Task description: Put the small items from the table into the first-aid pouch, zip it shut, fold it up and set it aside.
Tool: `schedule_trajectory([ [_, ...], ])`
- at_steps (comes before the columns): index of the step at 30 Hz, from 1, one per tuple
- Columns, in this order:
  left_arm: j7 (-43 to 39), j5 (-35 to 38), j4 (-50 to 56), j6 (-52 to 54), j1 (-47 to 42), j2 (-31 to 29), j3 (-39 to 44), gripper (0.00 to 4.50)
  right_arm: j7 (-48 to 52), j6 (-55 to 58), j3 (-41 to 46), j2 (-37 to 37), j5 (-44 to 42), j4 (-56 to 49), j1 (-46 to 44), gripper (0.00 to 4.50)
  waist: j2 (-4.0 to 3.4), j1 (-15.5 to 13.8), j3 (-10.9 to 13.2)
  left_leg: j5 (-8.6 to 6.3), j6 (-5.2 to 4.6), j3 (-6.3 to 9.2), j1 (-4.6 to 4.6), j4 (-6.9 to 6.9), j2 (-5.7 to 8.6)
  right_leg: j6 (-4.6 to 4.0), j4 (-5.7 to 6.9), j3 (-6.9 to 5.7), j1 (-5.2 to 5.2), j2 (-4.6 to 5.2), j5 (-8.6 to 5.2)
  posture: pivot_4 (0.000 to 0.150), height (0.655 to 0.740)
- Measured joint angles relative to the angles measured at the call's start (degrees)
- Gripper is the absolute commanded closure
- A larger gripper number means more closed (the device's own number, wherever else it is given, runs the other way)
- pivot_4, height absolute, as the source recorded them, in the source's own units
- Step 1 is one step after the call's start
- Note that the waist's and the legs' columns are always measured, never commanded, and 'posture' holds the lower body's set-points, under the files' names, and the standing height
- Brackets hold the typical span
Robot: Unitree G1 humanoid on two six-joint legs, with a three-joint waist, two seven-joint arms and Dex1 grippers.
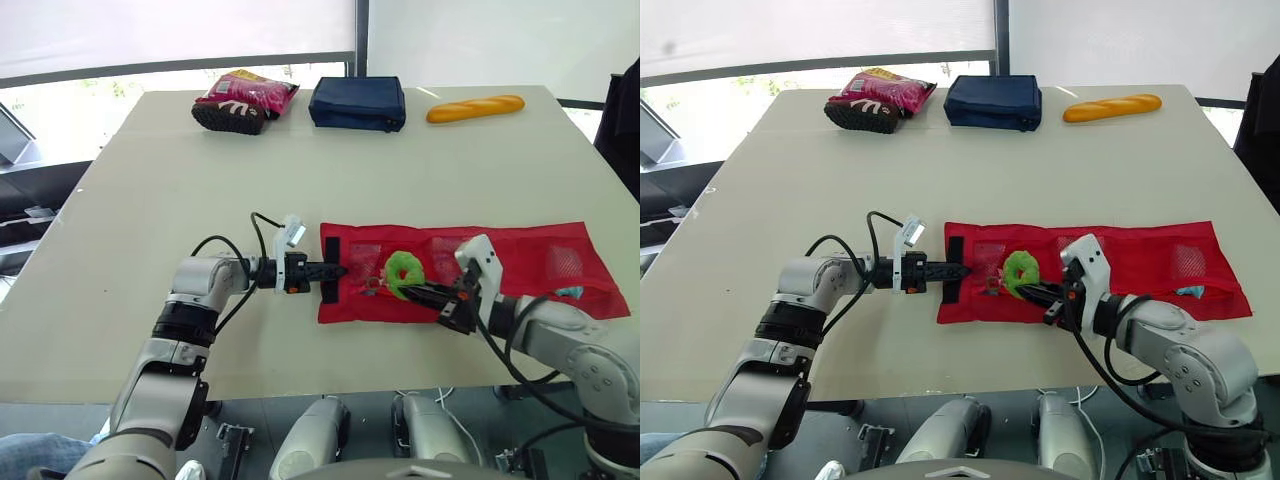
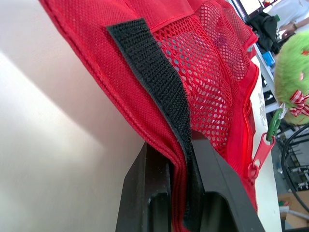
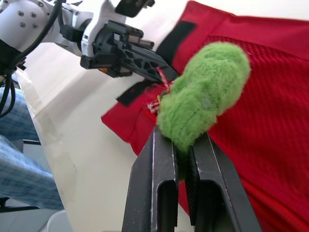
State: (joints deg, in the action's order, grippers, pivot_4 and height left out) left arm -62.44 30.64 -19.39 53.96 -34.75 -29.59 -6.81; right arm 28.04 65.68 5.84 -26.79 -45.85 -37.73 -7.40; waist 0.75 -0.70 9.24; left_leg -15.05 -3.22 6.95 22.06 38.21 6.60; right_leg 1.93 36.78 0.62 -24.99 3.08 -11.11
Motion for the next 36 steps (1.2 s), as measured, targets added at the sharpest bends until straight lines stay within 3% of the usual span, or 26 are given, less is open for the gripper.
schedule_trajectory([
  [8,-3.59,-1.47,-0.55,-2.70,0.20,-2.27,-1.01,4.50,1.24,-3.25,9.62,-4.92,-3.16,-0.73,11.22,4.44,0.00,0.10,0.01,-0.13,-0.21,-0.02,0.01,-0.01,-0.07,0.20,-0.03,-0.01,0.00,-0.03,-0.12,0.150,0.7293],
  [20,-7.42,-2.83,-1.90,-5.80,0.43,-4.53,-2.02,4.50,1.00,-7.00,21.59,-7.43,-6.89,1.06,18.70,4.44,-0.03,-0.06,0.04,-0.14,-0.23,-0.03,0.03,0.00,-0.08,0.21,-0.05,0.00,0.00,-0.03,-0.13,0.150,0.7293],
  [26,-9.94,-3.93,-4.15,-8.19,0.01,-6.02,-2.39,4.50,7.32,-14.59,33.85,-15.19,-1.23,16.06,25.48,4.44,-0.04,-0.07,0.05,-0.18,-0.30,-0.08,-0.02,-0.01,-0.07,0.13,-0.08,0.02,0.06,-0.01,-0.08,0.150,0.7293],
  [36,-11.20,-5.09,-5.97,-10.50,-0.71,-6.05,-2.70,4.50,3.01,-20.27,37.06,-17.18,8.56,28.07,24.29,4.44,-0.13,-0.13,0.03,-0.18,-0.28,-0.10,-0.04,-0.02,-0.13,0.21,-0.06,0.03,0.07,-0.02,-0.13,0.150,0.7293],
])
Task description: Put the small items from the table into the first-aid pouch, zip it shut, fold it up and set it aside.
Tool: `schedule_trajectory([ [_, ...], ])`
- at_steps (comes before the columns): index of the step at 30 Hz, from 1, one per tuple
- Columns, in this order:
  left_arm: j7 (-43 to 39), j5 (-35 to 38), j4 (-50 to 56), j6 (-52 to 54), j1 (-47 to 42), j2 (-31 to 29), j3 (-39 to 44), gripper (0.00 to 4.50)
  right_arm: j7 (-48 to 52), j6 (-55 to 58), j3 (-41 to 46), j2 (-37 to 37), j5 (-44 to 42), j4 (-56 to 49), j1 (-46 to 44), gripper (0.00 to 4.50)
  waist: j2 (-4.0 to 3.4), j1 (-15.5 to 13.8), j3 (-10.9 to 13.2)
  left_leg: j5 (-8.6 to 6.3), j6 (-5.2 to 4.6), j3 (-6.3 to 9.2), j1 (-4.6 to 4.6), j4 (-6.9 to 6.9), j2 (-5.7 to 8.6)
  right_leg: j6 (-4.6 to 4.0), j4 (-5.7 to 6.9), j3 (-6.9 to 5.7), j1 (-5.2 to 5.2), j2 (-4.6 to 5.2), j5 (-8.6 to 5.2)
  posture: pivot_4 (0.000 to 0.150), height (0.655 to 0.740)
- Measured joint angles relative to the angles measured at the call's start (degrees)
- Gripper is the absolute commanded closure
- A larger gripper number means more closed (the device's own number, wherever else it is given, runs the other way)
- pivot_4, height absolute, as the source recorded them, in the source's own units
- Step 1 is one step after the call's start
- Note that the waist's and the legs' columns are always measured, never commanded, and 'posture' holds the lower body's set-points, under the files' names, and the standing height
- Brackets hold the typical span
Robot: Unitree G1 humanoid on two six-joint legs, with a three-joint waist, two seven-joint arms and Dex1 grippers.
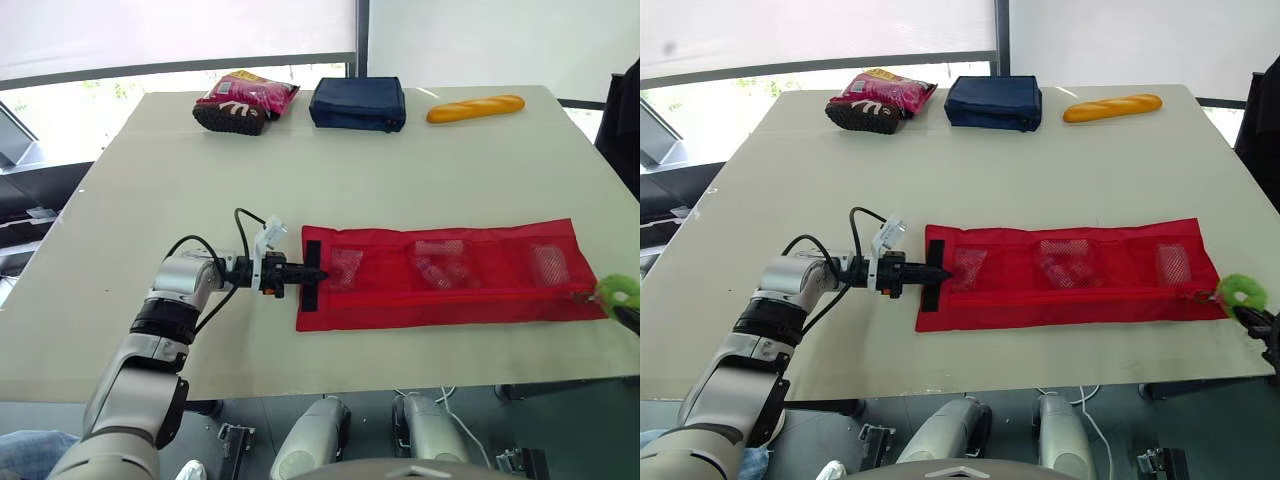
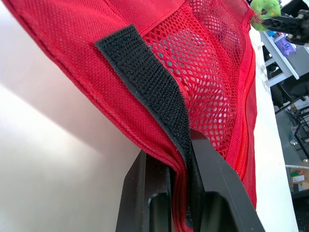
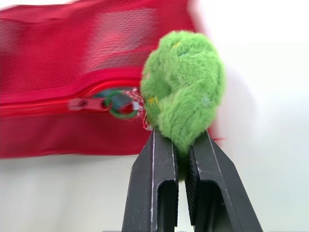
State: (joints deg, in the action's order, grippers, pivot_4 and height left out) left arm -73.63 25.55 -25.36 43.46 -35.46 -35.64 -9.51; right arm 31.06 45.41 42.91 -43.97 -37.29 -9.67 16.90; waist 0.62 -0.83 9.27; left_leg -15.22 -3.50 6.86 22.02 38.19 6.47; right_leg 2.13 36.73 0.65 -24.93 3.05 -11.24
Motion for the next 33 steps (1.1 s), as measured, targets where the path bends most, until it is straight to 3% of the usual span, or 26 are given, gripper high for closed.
schedule_trajectory([
  [8,-0.14,-0.26,-0.12,-0.43,-0.06,-0.15,-0.07,4.50,-7.68,-1.20,1.62,-0.12,6.12,4.47,-4.57,4.44,-0.18,0.02,0.01,0.00,-0.01,-0.03,0.00,0.00,0.00,0.01,0.00,0.02,0.00,0.00,-0.01,0.150,0.7293],
  [15,-0.18,-0.26,-0.54,-0.61,-0.21,-0.15,-0.12,4.50,-7.97,-2.93,1.29,0.25,7.72,3.88,-5.24,4.44,-0.20,0.01,0.02,0.02,0.00,-0.04,0.00,0.00,0.00,-0.10,0.00,0.02,0.00,0.00,0.06,0.150,0.7293],
  [18,-0.25,-0.45,-0.83,-0.83,-0.34,-0.22,-0.06,4.50,-5.64,-2.97,1.81,0.30,6.54,2.62,-3.64,3.60,-0.22,0.01,0.02,0.02,-0.01,-0.03,0.00,0.00,0.00,0.01,0.01,0.01,0.00,-0.01,-0.01,0.150,0.7293],
  [20,-0.69,-0.67,-1.24,-1.44,-0.36,-1.50,-0.01,4.50,-1.12,-1.94,3.75,0.90,2.67,-1.30,-0.60,2.54,-0.25,0.16,0.01,0.00,-0.02,-0.01,-0.02,-0.01,-0.04,0.01,0.01,0.01,0.01,-0.05,-0.01,0.150,0.7293],
  [21,-1.18,-1.01,-1.63,-1.92,-0.43,-2.56,-0.01,4.50,1.28,-1.78,5.14,1.69,0.35,-3.75,1.35,2.27,-0.25,0.28,0.01,0.00,-0.03,-0.02,-0.02,-0.02,-0.05,0.02,0.01,0.02,0.00,-0.06,-0.02,0.150,0.7293],
  [22,-1.43,-1.12,-1.91,-2.20,-0.43,-3.02,-0.01,4.50,2.05,-1.79,5.47,2.04,-0.36,-4.71,2.00,1.64,-0.27,0.45,0.01,-0.01,-0.03,-0.03,-0.05,-0.03,-0.07,0.04,0.01,0.04,0.01,-0.08,-0.03,0.150,0.7293],
  [26,-2.92,-2.27,-5.33,-4.17,-1.50,-5.77,0.01,4.50,5.88,-1.57,5.88,4.97,-6.99,-14.41,4.99,0.08,-0.29,1.26,0.00,-0.01,-0.03,-0.03,-0.08,-0.06,-0.19,0.06,0.01,0.00,0.02,-0.12,-0.04,0.150,0.7293],
  [29,-3.09,-3.72,-7.88,-5.16,-3.23,-7.96,0.07,4.50,5.13,-0.24,5.29,7.18,-12.64,-22.00,5.99,0.08,-0.28,1.56,0.01,-0.03,0.00,-0.06,-0.07,-0.06,-0.27,0.06,0.00,-0.07,0.00,-0.13,-0.04,0.150,0.7293],
  [33,-3.08,-5.45,-10.54,-6.22,-4.10,-11.56,1.02,4.50,2.25,-0.39,2.09,10.52,-13.04,-25.52,8.17,0.08,-0.24,1.46,0.03,-0.06,0.02,-0.07,-0.05,-0.09,-0.27,0.03,-0.03,-0.07,-0.02,-0.12,-0.04,0.150,0.7293],
])
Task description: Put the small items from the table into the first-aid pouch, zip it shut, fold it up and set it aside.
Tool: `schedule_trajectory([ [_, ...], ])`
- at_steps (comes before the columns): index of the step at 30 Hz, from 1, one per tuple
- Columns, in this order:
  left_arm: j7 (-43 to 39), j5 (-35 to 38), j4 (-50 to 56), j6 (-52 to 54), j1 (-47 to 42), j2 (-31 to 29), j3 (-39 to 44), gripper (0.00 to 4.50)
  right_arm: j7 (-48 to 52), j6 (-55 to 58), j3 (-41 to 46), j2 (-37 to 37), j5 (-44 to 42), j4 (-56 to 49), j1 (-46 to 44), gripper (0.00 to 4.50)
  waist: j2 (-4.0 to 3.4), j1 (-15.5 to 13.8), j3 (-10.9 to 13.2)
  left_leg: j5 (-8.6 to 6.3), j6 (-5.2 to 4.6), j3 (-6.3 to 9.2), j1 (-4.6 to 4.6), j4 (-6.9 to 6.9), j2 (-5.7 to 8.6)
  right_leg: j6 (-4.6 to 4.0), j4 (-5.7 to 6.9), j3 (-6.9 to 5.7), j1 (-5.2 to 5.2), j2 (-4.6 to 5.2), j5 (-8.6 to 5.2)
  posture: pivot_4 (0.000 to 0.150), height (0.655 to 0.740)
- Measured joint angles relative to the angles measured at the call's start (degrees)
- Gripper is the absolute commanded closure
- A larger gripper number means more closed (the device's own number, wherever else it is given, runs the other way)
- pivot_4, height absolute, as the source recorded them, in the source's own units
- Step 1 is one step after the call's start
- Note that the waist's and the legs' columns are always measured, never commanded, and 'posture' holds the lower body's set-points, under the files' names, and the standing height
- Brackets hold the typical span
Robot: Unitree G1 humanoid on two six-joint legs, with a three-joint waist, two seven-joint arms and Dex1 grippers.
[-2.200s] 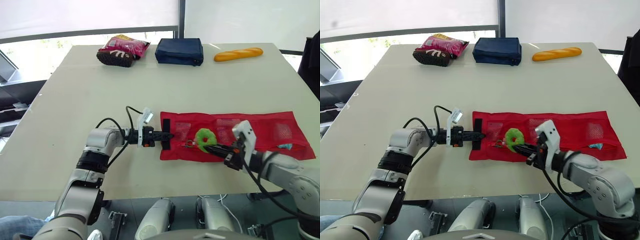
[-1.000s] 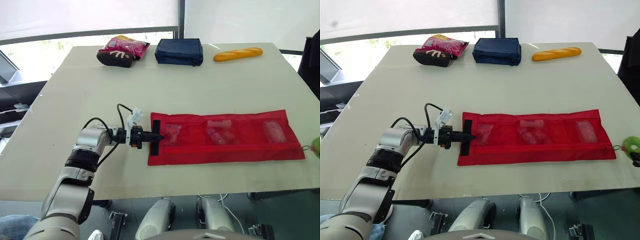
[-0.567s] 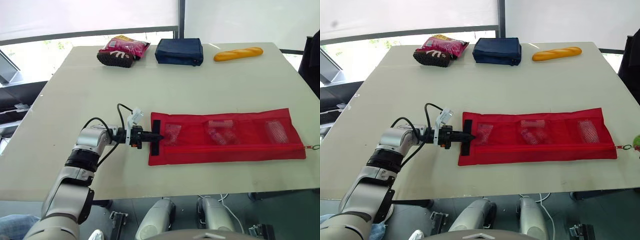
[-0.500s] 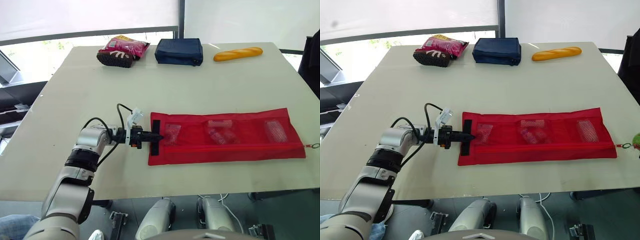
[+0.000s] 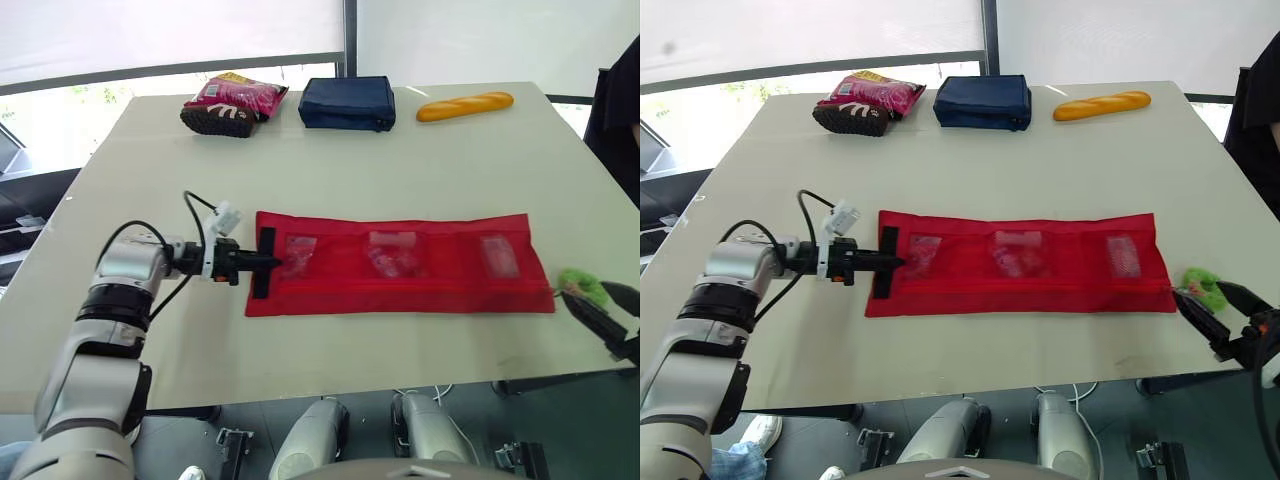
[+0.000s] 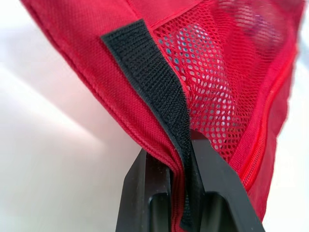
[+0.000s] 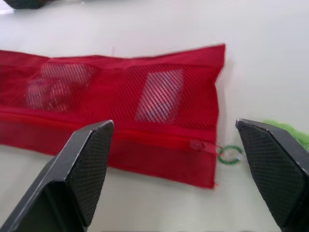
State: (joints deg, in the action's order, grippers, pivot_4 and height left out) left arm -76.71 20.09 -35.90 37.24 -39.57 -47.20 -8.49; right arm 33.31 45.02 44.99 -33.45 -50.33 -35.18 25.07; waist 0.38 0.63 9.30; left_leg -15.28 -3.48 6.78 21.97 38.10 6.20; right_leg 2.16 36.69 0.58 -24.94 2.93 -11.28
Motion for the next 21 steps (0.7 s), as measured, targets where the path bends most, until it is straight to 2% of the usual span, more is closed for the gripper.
schedule_trajectory([
  [4,-0.01,-1.02,-1.50,-0.25,0.02,-1.73,1.18,4.50,-2.48,-0.81,-4.84,3.23,2.06,-0.12,1.42,0.08,-0.02,-0.10,0.01,-0.01,0.01,-0.01,0.00,0.00,0.00,0.00,0.00,0.00,-0.01,0.01,0.00,0.150,0.7293],
  [5,-0.44,-1.04,-1.44,0.25,0.09,-2.19,1.19,3.54,-2.78,-1.42,-5.97,3.58,2.87,-0.12,1.52,0.00,-0.01,-0.06,0.01,-0.01,0.01,-0.02,0.00,0.00,0.00,0.00,0.00,0.01,-0.01,0.00,0.00,0.150,0.7293],
  [6,-0.80,-1.44,-1.25,0.67,0.37,-2.96,1.19,3.03,-3.20,-2.45,-7.56,4.15,4.20,-0.14,1.61,0.00,-0.01,0.02,0.02,-0.01,0.01,-0.03,0.00,-0.01,0.00,0.01,0.00,0.01,-0.04,0.00,-0.01,0.150,0.7293],
  [7,-0.70,-2.08,-1.26,0.63,0.48,-3.40,1.19,2.74,-3.54,-3.03,-8.78,4.67,5.12,-0.13,1.66,0.00,-0.03,-0.01,0.03,-0.01,0.01,-0.03,0.01,-0.01,0.00,0.00,0.00,0.01,-0.05,0.00,0.00,0.150,0.7293],
  [8,0.27,-3.29,-1.54,-1.17,0.48,-3.53,1.27,2.09,-3.73,-4.34,-10.66,5.06,6.78,-0.05,1.67,0.00,-0.04,-0.20,0.03,-0.01,0.02,-0.03,0.02,-0.01,0.00,0.00,0.00,0.01,-0.05,0.00,0.00,0.150,0.7293],
  [10,1.32,-3.72,-2.36,-3.51,0.16,-3.40,1.81,1.19,-3.78,-5.56,-11.85,5.58,7.87,0.06,1.59,0.00,-0.03,-0.45,0.04,0.00,0.02,-0.04,0.02,0.00,0.00,0.00,0.00,0.01,-0.04,0.01,0.00,0.150,0.7293],
  [11,1.78,-3.85,-3.21,-4.97,-0.15,-3.35,2.44,1.19,-3.79,-6.37,-12.59,5.81,8.61,0.13,1.46,0.00,0.01,-0.52,0.06,0.00,0.03,-0.04,0.03,0.00,0.00,0.01,0.00,0.00,-0.04,0.01,0.00,0.150,0.7293],
  [12,1.15,-3.27,-3.70,-8.25,-0.35,-3.41,5.17,0.49,-4.05,-7.96,-14.05,7.05,9.91,0.43,1.03,0.00,0.13,-0.61,0.13,0.00,0.05,-0.02,0.06,0.00,0.00,0.00,0.00,-0.02,-0.08,0.00,0.00,0.150,0.7293],
  [13,0.30,-2.67,-3.56,-9.78,-0.58,-3.64,6.72,0.16,-4.16,-8.52,-15.13,7.33,10.47,0.65,0.85,0.00,0.13,-0.75,0.14,0.00,0.05,-0.04,0.08,0.01,0.00,-0.04,0.00,-0.01,-0.11,0.01,0.03,0.150,0.7293],
  [14,0.17,-2.57,-3.52,-9.94,-0.59,-3.68,6.87,0.04,-4.17,-8.59,-15.22,7.37,10.53,0.67,0.84,0.00,0.13,-0.78,0.14,0.00,0.06,-0.05,0.08,0.01,0.00,-0.05,0.00,0.01,-0.12,0.01,0.03,0.150,0.7293],
  [17,-3.45,-0.91,-2.29,-11.88,-0.58,-5.16,9.32,0.04,-4.83,-9.78,-16.32,8.38,11.25,1.46,0.19,0.00,0.14,-0.97,0.14,0.09,0.17,-0.12,0.16,0.01,0.01,-0.22,0.00,0.05,-0.20,0.01,0.14,0.150,0.7293],
  [21,-9.44,2.58,8.40,-12.45,1.18,-6.70,11.40,0.04,-6.92,-10.07,-19.94,11.28,11.37,2.80,-2.29,0.00,0.14,-1.33,0.16,0.07,0.15,-0.14,0.17,0.04,0.01,-0.23,0.02,0.08,-0.22,0.01,0.15,0.150,0.7293],
])
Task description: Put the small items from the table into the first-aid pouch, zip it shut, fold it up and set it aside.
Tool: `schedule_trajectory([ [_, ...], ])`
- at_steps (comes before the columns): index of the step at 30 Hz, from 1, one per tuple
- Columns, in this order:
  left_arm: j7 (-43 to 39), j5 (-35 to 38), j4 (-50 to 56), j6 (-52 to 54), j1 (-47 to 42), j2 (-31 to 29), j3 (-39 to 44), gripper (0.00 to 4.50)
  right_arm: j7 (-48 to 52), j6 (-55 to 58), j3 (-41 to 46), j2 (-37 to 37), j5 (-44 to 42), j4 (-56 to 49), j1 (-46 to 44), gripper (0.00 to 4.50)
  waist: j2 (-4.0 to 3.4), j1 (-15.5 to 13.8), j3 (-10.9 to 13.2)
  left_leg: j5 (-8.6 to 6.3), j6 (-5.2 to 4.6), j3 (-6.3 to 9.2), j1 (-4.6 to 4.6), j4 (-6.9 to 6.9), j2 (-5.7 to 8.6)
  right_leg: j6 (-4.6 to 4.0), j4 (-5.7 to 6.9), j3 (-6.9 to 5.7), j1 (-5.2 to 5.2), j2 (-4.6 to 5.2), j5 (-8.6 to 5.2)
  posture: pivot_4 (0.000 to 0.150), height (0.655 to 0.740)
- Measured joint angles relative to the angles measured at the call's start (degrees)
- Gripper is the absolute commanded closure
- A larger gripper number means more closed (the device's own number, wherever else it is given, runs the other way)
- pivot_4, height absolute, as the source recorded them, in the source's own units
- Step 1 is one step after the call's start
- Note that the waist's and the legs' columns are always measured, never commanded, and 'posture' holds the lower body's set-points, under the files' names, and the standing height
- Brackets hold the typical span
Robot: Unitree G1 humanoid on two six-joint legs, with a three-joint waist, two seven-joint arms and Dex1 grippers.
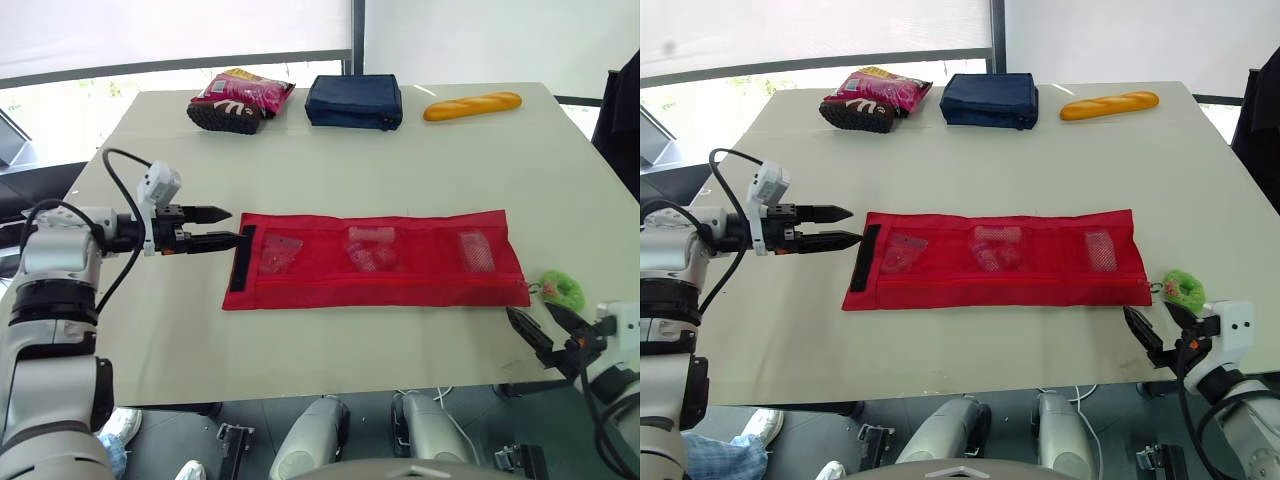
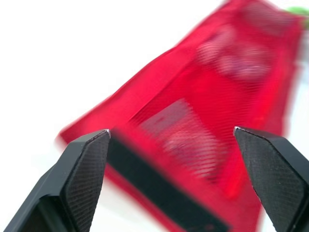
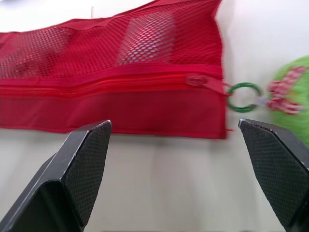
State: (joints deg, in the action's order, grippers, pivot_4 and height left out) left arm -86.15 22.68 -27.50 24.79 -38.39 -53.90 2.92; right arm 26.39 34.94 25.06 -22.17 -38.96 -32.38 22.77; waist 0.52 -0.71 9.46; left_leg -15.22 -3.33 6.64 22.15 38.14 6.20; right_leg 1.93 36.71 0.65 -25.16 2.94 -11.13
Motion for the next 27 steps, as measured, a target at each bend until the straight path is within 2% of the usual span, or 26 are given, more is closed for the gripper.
schedule_trajectory([
  [6,-0.79,8.11,19.46,6.63,1.43,2.29,0.57,0.04,-3.50,0.39,-1.54,1.53,-0.03,3.19,-3.92,0.00,0.01,-0.13,0.02,0.05,0.06,0.00,0.05,0.09,0.00,-0.01,0.01,-0.02,0.01,0.00,0.01,0.150,0.7293],
  [11,-1.65,12.50,34.44,10.79,2.69,1.51,-1.79,0.04,-5.62,1.09,-1.56,1.40,-0.02,4.86,-5.47,0.00,-0.05,0.29,0.04,0.10,0.13,-0.08,-0.01,0.02,-0.02,-0.01,0.07,0.08,-0.04,-0.06,0.00,0.150,0.7293],
  [16,-1.70,14.96,37.96,12.53,2.52,0.96,-1.79,0.04,-6.83,1.57,-1.27,1.15,-0.43,5.14,-5.72,0.00,-0.05,0.06,0.04,0.10,0.13,-0.10,-0.03,0.04,-0.02,0.01,0.07,0.08,-0.02,-0.07,0.00,0.150,0.7293],
  [24,-1.51,16.88,39.47,13.31,1.14,1.00,-1.83,0.04,-9.17,7.49,-0.92,3.81,-7.81,6.21,-10.48,0.00,0.00,0.88,0.02,0.10,0.13,-0.10,-0.09,0.03,-0.08,-0.01,0.07,0.09,0.01,-0.15,0.00,0.150,0.7293],
  [27,-1.35,16.91,39.47,13.47,1.08,1.00,-1.85,0.00,-10.16,7.91,-0.85,5.75,-9.83,7.44,-12.18,0.75,0.00,1.35,0.02,0.10,0.13,-0.10,-0.09,0.02,-0.10,-0.01,0.07,0.10,0.00,-0.17,0.00,0.150,0.7293],
])
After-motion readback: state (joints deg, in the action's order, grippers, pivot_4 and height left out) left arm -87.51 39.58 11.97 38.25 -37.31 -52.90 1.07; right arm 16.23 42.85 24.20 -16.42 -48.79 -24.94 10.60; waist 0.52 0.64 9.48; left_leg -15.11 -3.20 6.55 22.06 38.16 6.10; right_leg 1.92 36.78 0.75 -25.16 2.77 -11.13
